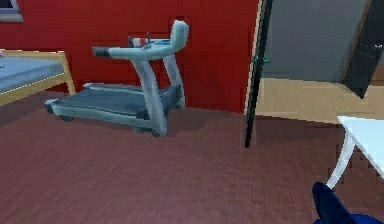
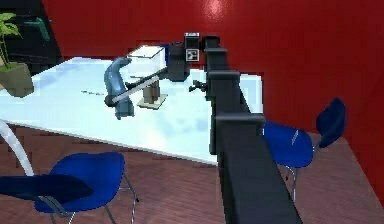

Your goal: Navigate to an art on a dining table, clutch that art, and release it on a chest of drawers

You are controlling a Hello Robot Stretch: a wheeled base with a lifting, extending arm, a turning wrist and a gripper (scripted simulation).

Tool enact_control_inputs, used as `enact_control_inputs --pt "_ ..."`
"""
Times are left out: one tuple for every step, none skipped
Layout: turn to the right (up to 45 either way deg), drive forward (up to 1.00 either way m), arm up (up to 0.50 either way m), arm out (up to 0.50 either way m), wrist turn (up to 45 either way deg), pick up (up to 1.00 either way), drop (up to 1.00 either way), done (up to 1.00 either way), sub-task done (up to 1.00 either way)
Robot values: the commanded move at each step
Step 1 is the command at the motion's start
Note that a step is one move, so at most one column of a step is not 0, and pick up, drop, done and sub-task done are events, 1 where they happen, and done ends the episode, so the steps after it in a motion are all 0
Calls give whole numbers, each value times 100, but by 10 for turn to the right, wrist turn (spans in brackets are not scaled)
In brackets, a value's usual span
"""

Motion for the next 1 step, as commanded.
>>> enact_control_inputs --pt "0 0 0 0 -450 0 0 0 0"
